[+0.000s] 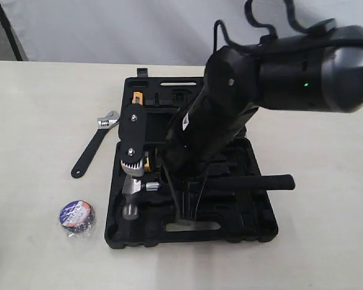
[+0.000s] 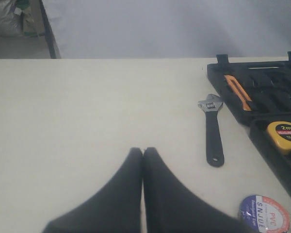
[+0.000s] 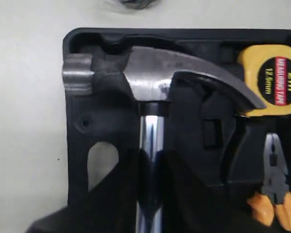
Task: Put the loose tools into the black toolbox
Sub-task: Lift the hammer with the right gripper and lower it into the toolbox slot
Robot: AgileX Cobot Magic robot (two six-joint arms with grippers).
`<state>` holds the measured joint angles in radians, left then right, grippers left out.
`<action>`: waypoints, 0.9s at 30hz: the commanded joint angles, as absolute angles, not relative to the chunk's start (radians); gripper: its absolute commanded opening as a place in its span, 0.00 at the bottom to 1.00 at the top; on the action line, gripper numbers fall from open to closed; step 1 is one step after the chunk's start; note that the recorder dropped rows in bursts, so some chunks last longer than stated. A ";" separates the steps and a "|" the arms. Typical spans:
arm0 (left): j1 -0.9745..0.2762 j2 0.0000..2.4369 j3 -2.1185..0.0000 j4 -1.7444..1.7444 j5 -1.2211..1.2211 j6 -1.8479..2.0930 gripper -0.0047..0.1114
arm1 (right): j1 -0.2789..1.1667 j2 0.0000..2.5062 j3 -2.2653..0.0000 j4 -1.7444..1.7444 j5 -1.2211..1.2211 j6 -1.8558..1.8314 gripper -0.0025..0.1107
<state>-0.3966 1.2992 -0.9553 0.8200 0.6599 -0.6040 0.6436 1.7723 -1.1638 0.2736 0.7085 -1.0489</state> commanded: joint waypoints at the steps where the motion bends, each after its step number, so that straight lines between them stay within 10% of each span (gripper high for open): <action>1: -0.393 1.291 -0.946 0.806 0.643 -0.614 0.05 | 0.644 1.840 -1.173 0.320 0.658 -1.132 0.02; 27: -0.393 1.291 -0.946 0.806 0.643 -0.614 0.05 | 0.644 1.924 -1.173 0.425 0.582 -1.227 0.10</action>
